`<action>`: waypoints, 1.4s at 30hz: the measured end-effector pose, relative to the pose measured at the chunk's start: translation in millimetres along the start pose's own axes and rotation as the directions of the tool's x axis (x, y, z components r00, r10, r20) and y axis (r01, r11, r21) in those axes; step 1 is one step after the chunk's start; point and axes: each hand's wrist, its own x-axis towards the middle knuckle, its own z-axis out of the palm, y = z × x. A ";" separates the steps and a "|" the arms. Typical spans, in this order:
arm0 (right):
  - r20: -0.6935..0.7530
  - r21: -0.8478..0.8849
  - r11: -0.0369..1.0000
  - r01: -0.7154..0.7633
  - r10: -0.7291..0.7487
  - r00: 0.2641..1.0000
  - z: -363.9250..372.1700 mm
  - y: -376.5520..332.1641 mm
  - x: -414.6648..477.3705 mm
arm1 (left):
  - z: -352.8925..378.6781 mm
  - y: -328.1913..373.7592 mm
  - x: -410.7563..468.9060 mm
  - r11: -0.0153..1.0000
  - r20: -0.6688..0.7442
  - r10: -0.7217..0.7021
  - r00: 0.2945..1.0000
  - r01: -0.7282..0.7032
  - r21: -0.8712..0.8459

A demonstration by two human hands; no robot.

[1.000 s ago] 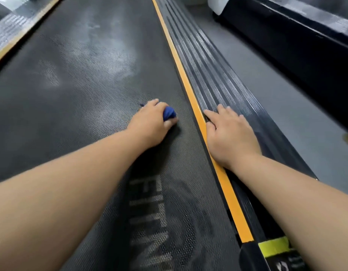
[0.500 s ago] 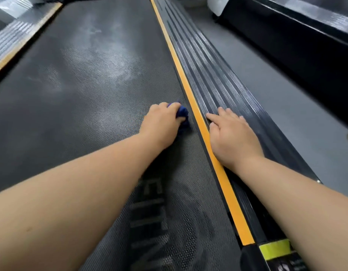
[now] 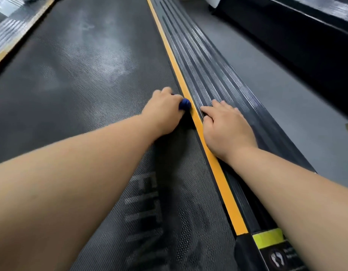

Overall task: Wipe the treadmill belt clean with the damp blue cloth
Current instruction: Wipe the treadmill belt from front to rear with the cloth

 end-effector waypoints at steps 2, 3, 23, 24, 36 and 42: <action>-0.008 0.003 1.000 -0.003 0.003 1.000 0.2 0.6 1.0 | 4.0 6.9 -22.4 0.989 -0.045 0.120 0.992 -0.123 -0.081; -0.010 0.005 1.000 -0.004 0.004 1.000 0.3 0.4 1.0 | 5.0 5.8 -43.9 0.964 -0.112 0.238 0.965 -0.248 -0.096; -0.025 0.014 1.000 -0.010 0.011 1.000 -0.3 -0.7 -0.6 | -4.5 -25.9 -46.7 0.972 0.027 0.162 0.986 -0.164 0.170; -0.027 0.018 1.000 -0.008 0.009 1.000 -0.5 -1.0 -0.5 | -3.4 -20.8 -44.1 0.973 0.028 0.156 0.987 -0.159 0.166; -0.019 0.009 1.000 -0.013 0.014 1.000 1.8 -1.5 1.1 | 1.1 -8.6 -60.5 0.925 -0.126 0.369 0.921 -0.377 -0.042; -0.027 0.027 1.000 -0.013 0.013 1.000 0.0 -0.8 -0.3 | 3.3 -6.0 -12.2 0.968 -0.084 0.140 0.987 -0.155 -0.195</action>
